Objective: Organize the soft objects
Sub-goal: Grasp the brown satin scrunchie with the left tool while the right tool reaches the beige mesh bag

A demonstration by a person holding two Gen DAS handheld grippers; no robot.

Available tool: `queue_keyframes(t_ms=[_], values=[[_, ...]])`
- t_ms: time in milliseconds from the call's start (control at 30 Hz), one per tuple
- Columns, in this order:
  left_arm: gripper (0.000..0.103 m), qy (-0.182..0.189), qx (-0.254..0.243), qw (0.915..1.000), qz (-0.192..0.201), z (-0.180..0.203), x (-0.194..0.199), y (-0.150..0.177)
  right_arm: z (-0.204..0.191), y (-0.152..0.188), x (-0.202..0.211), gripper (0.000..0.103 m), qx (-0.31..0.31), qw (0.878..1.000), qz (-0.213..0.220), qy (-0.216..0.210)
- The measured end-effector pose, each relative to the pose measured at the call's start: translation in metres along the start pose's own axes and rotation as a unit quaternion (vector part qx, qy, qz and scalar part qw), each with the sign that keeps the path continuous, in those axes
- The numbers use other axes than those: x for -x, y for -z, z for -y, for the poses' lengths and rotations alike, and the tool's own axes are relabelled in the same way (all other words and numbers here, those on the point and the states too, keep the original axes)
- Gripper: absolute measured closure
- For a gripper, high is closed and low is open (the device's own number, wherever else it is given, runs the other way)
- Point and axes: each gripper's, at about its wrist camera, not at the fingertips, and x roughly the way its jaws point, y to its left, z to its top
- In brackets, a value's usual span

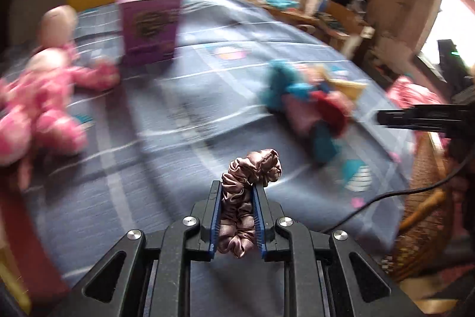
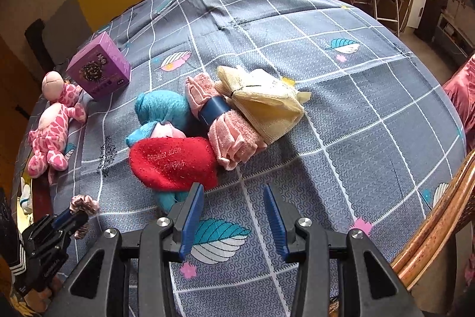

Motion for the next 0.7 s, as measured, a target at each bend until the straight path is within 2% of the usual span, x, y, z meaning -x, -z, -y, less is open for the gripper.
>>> queue_keyframes(t_ms=[133,167,200,300,433,500,600,700], values=[[0.083,-0.081,0.046,0.9955,-0.018,-0.038,0.0,0.019,0.001,-0.001,0.0,0.061,-0.002,1.0,-0.002,0.009],[0.083,-0.087,0.053,0.9945,-0.023,-0.045,-0.002,0.025,0.001,-0.002,0.0,0.061,-0.005,1.0,0.0,0.01],[0.083,-0.08,0.058,0.9951,-0.009,-0.051,0.003,0.03,0.002,-0.003,0.001,0.061,-0.012,1.0,0.001,0.006],[0.082,-0.096,0.035,0.9948,-0.002,-0.044,0.002,0.035,-0.001,-0.013,0.004,0.061,-0.015,1.0,0.012,0.01],[0.082,-0.099,0.036,0.9945,0.005,-0.044,0.002,0.039,-0.013,-0.038,0.013,0.061,0.025,0.998,0.05,0.034],[0.082,-0.095,0.044,0.9945,0.006,-0.048,0.005,0.04,-0.02,-0.053,0.009,0.061,0.06,0.995,0.052,0.052],[0.082,-0.097,0.044,0.9943,0.007,-0.046,0.002,0.04,-0.025,-0.075,-0.009,0.061,0.105,0.991,0.031,0.08],[0.082,-0.095,0.047,0.9943,0.009,-0.046,0.002,0.041,-0.018,-0.092,-0.035,0.061,0.115,0.989,-0.003,0.094]])
